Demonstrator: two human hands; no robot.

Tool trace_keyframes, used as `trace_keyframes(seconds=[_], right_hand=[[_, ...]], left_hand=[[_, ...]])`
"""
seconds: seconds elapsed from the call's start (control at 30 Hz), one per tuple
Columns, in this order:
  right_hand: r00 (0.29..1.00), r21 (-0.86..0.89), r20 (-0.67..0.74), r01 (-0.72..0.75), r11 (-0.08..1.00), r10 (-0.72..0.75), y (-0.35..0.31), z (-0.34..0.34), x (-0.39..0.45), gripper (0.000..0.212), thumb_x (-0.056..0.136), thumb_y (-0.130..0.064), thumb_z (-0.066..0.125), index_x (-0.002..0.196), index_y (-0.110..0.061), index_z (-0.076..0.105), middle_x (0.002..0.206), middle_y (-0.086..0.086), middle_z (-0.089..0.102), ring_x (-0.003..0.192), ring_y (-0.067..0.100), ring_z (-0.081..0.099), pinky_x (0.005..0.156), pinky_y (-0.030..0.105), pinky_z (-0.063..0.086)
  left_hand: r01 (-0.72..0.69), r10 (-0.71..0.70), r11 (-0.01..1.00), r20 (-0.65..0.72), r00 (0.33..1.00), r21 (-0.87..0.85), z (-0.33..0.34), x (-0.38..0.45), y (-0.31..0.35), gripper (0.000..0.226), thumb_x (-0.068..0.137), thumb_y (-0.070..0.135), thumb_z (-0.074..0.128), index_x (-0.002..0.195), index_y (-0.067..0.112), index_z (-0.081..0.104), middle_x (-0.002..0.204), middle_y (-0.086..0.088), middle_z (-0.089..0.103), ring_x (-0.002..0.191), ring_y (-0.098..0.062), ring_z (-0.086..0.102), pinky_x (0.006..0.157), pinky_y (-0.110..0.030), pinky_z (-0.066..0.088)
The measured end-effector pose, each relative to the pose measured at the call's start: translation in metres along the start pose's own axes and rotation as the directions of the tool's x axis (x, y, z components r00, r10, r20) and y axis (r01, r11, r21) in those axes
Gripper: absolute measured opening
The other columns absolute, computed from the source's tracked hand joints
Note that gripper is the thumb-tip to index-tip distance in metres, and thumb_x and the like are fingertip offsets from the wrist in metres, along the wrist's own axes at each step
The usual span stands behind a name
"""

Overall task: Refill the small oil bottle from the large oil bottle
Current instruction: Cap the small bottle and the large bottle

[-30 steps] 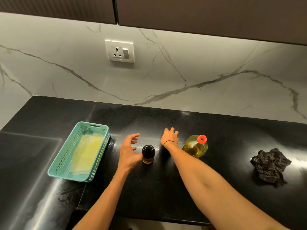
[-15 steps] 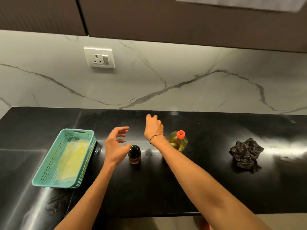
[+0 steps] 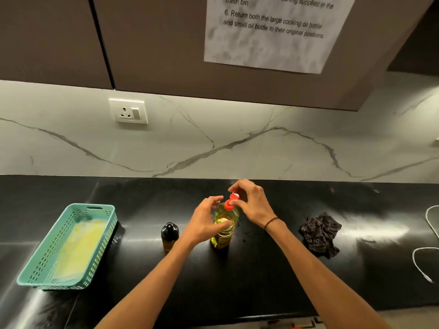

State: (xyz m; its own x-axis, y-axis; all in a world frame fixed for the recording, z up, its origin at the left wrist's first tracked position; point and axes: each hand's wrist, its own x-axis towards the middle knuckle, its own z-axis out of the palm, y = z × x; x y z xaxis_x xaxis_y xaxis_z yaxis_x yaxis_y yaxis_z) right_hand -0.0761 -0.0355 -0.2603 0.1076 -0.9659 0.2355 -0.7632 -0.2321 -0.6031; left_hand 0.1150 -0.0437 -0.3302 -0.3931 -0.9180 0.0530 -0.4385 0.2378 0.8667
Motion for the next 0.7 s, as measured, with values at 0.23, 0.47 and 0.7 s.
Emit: trace_keyframes(seconds=[0.23,0.47,0.7], right_hand=[[0.994,-0.068,0.107,0.019,0.998,-0.012,0.001,0.004,-0.001,0.028,0.089,-0.009,0.077,0.116,-0.01,0.074,0.115,0.006,0.062,0.11,0.019,0.06,0.097,0.03,0.055],[0.971,-0.214,0.224,0.137,0.967,-0.088,0.001,0.012,0.008,0.022,0.088,-0.007,0.077,0.107,-0.013,0.068,0.112,0.004,0.06,0.104,0.019,0.061,0.091,0.035,0.058],[0.935,-0.465,0.298,0.316,0.827,-0.191,0.002,0.017,0.021,0.023,0.095,-0.023,0.072,0.107,-0.007,0.062,0.104,0.012,0.064,0.095,0.026,0.066,0.083,0.035,0.059]], left_hand=[[0.089,-0.081,0.991,-0.082,0.993,0.103,0.021,0.005,0.006,0.068,0.082,0.036,0.09,0.142,0.025,0.059,0.13,0.004,0.059,0.12,-0.016,0.06,0.102,-0.034,0.054],[0.163,-0.148,0.971,-0.093,0.985,0.173,0.021,0.005,0.009,0.06,0.083,0.036,0.091,0.134,0.028,0.061,0.127,0.004,0.064,0.117,-0.018,0.064,0.099,-0.042,0.059],[0.203,-0.186,0.961,-0.105,0.977,0.188,0.021,0.008,0.011,0.064,0.081,0.042,0.091,0.136,0.03,0.06,0.131,0.004,0.066,0.12,-0.019,0.065,0.1,-0.044,0.06]])
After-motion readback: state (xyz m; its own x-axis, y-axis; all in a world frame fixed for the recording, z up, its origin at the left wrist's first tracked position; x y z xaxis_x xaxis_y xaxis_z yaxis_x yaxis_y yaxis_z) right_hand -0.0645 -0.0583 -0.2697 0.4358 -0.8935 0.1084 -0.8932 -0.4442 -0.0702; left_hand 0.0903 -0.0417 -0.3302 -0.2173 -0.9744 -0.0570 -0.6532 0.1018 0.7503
